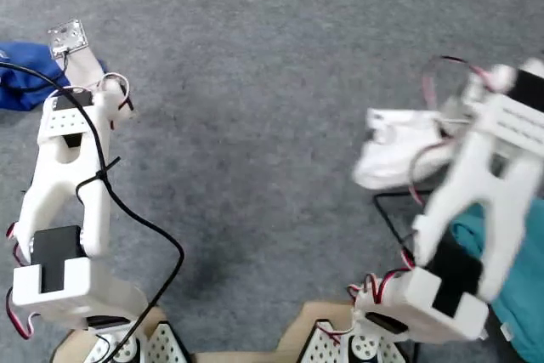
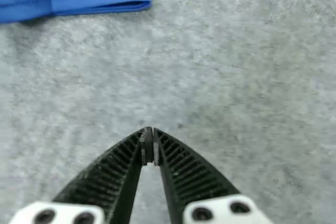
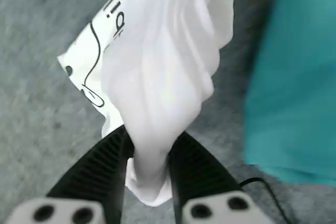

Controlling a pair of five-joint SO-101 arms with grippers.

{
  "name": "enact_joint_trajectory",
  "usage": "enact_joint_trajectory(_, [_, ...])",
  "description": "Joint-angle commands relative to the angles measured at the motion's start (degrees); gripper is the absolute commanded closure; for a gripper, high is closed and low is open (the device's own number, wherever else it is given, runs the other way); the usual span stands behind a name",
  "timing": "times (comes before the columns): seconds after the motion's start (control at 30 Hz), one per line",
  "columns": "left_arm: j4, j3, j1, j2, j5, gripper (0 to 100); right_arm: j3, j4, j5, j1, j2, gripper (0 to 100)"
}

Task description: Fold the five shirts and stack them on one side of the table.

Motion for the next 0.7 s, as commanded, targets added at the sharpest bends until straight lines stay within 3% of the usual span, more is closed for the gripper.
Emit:
enact_joint_trajectory(0.0, [-0.35,-2.81,-2.46,-0.57,-1.58,98,-0.31,0.35,5.19,10.15,-5.32,99.5])
enact_joint_trajectory(0.3, [5.71,-2.81,-6.42,-9.89,-5.27,98,0.13,0.44,17.49,29.32,-5.41,99.5])
enact_joint_trajectory(0.67, [13.71,-2.90,-6.07,-22.55,-5.54,98,6.11,0.26,31.38,43.03,-5.85,99.5])
